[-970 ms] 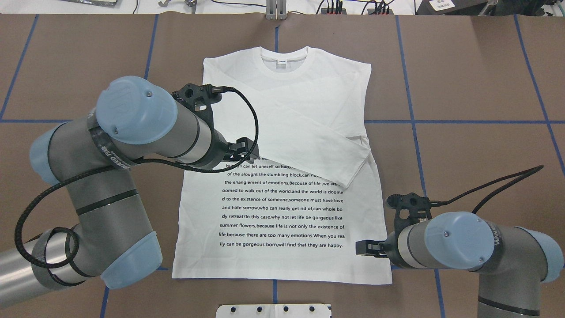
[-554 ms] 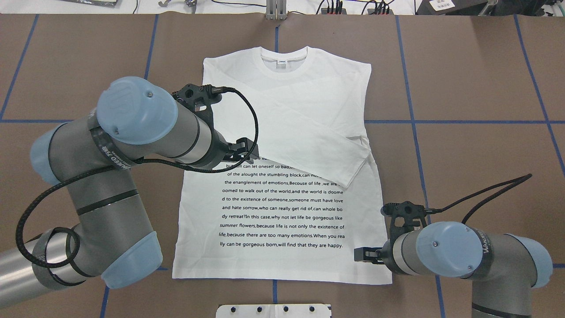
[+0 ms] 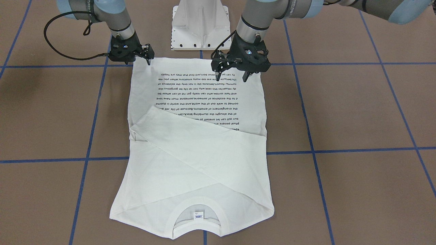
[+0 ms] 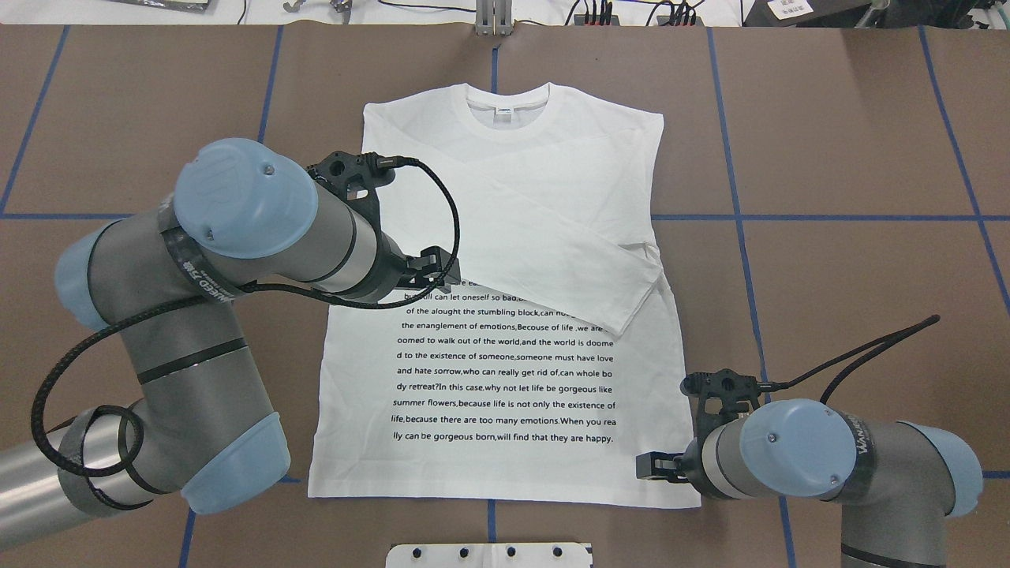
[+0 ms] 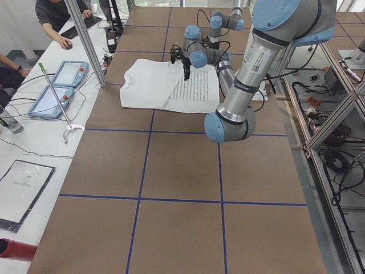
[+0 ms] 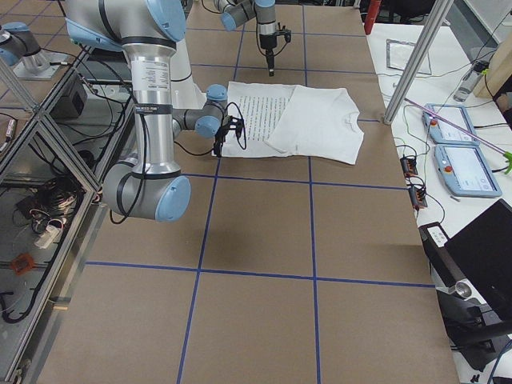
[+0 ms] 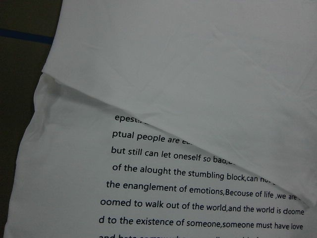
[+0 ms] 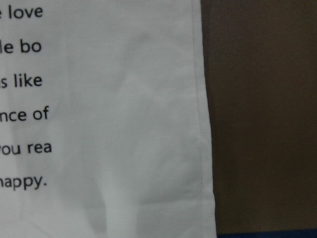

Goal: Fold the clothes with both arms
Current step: 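Lower both grippers to the hem corners nearest the robot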

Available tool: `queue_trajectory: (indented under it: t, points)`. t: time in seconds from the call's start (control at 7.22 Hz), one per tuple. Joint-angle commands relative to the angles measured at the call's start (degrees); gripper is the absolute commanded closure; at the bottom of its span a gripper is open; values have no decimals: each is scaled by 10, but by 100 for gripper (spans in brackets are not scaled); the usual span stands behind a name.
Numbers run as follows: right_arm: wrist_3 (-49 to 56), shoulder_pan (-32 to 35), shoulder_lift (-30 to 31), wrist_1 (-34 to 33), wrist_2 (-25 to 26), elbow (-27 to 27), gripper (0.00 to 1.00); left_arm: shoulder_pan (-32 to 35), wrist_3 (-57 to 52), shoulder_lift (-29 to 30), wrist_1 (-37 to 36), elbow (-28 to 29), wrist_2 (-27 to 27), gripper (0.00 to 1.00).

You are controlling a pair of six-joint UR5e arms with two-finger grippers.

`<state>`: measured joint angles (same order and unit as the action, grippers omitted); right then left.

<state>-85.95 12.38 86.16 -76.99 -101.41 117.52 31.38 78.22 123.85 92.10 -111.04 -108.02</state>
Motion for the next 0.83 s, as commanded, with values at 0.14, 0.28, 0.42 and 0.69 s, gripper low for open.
queue_trajectory:
  t: [0.14, 0.28, 0.42, 0.69]
  points:
    - [-7, -3, -1, 0, -6, -6, 20, 1, 0, 0, 0, 0, 0, 0]
    - [-7, -7, 1, 0, -6, -6, 23, 2, 0, 0, -1, -1, 0, 0]
    - [-7, -7, 2, -1, -7, -6, 26, 2, 0, -2, -1, -3, 0, 0]
    - [-21, -7, 3, -3, -27, -4, 30, 2, 0, -9, -1, -4, 0, 0]
